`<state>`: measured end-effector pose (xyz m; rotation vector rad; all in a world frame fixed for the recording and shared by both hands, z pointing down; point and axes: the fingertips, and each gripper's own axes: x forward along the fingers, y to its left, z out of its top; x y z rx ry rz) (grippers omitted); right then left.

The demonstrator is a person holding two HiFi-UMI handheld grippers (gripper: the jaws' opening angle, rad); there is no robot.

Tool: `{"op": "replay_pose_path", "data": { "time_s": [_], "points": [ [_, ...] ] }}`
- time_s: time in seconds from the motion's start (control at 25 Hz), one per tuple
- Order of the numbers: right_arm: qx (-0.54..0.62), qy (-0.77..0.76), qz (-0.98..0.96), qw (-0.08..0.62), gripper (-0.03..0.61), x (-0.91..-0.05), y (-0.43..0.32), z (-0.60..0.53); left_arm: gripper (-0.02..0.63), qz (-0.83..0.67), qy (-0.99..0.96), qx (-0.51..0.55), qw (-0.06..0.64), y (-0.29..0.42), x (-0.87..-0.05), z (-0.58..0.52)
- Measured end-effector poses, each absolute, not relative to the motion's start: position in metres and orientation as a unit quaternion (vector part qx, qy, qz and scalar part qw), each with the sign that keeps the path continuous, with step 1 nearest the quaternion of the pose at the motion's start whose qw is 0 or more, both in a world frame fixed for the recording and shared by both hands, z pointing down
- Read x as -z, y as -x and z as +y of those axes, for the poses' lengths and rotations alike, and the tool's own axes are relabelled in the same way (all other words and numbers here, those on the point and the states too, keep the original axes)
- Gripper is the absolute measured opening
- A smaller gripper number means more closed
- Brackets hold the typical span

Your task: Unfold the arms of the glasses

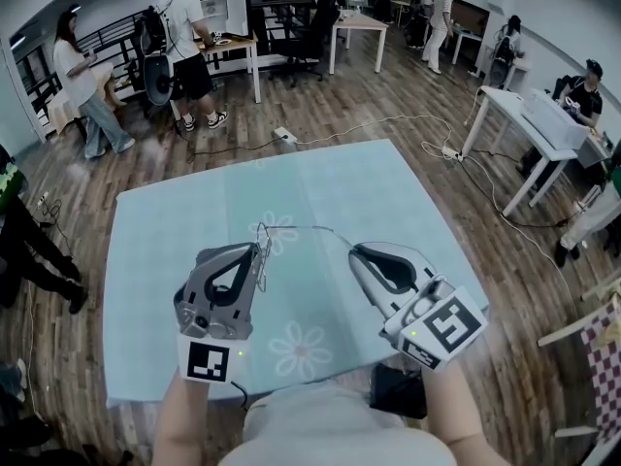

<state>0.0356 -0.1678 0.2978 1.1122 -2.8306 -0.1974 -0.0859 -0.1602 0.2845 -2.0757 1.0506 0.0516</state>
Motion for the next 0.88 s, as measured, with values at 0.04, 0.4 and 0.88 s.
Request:
{"op": "replay_pose_path", "data": {
  "time_s": [0.04,0.4,0.88],
  "points": [
    [0.065,-0.367,-0.927,0.048,0.031,-0.298,-0.037,-0.170,0.008,0.414,0.819,-0.020,0.397,0.086,-0.284,-0.160],
    [0.068,-0.387,-0.918,0.060,0.034,-0.304,-0.044,-0.181,0.008,0.403,0.820,-0.020,0.405,0.082,-0.283,-0.153],
    [0.065,-0.401,-0.911,0.069,0.040,-0.308,-0.052,-0.194,0.008,0.389,0.822,-0.017,0.416,0.074,-0.282,-0.144]
  ]
}}
